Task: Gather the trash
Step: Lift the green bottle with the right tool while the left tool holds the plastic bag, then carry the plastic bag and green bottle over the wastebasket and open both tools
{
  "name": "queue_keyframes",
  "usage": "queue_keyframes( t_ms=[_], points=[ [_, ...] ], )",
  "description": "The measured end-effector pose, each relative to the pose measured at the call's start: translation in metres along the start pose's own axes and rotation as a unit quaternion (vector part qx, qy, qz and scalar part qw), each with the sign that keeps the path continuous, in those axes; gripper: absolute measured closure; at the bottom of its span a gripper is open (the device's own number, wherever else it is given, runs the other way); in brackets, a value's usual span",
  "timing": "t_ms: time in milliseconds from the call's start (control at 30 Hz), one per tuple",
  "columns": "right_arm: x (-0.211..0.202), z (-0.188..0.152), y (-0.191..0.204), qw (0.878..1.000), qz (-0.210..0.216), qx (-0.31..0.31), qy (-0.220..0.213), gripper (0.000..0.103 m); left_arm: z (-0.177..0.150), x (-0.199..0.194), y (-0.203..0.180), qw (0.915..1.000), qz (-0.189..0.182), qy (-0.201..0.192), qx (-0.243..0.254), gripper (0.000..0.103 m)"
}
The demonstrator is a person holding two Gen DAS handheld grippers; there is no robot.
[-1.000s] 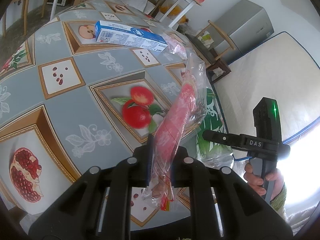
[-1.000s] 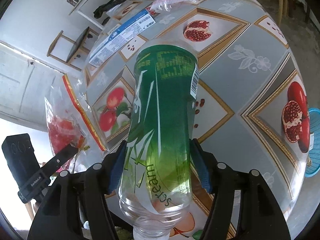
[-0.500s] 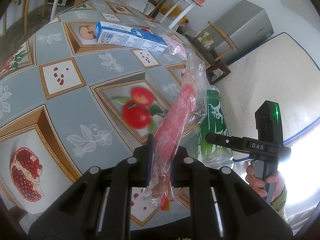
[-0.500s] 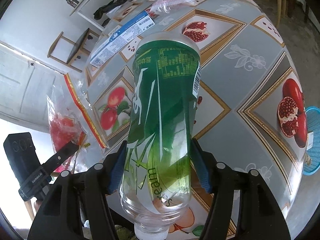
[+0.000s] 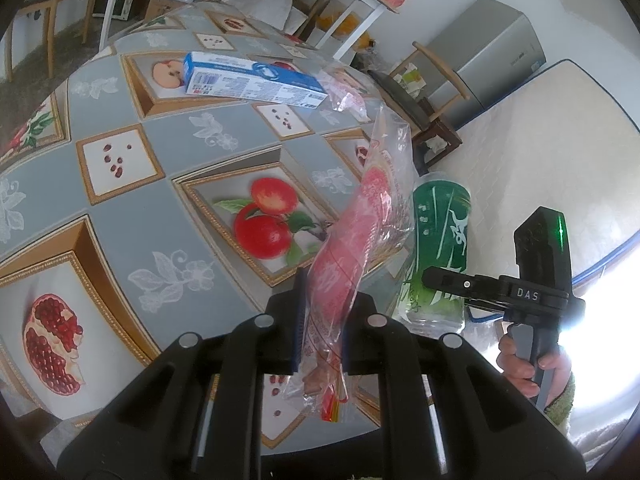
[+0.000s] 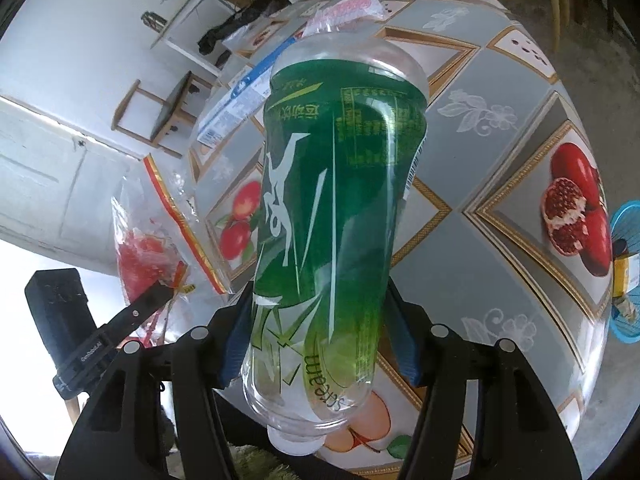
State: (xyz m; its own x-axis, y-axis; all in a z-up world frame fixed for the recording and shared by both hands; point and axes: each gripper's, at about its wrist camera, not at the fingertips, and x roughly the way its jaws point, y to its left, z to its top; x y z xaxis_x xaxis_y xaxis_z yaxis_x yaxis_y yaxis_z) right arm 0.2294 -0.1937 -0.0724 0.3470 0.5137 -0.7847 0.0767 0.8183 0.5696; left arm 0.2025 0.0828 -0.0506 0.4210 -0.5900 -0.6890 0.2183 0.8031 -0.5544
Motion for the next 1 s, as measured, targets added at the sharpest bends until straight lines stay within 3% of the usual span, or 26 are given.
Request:
queue_keyframes(
  t_ms=[233,400,533,633,800,1000],
  points=[
    [-0.056,-0.016,-0.033,0.996,0.055,0.04,-0.054,0.045,0.013,-0.002,-0.049,0.998,-0.02,-0.002,0.061,0.091],
    [-0.137,-0.037,-0.078,0.983,0.069,0.086,-0.145,0.045,0.031,0.015,-0.115,0.9894,-0.059,0.011,0.132,0.091],
    [-0.225,-0.075,-0.129,0.959,-0.005,0.127,-0.252,0.045,0.04,0.042,-0.188,0.9733,-0.105,0.041,0.2,0.091],
    [-0.264,-0.106,-0.165,0.941,-0.06,0.163,-0.291,0.045,0.04,0.072,-0.238,0.9596,-0.131,0.074,0.238,0.091],
    [-0.279,-0.15,-0.225,0.92,-0.099,0.232,-0.298,0.045,0.021,0.157,-0.313,0.9365,-0.156,0.175,0.261,0.09],
    [-0.245,-0.171,-0.299,0.909,-0.098,0.305,-0.265,0.045,-0.019,0.26,-0.367,0.9126,-0.122,0.28,0.272,0.089]
  ],
)
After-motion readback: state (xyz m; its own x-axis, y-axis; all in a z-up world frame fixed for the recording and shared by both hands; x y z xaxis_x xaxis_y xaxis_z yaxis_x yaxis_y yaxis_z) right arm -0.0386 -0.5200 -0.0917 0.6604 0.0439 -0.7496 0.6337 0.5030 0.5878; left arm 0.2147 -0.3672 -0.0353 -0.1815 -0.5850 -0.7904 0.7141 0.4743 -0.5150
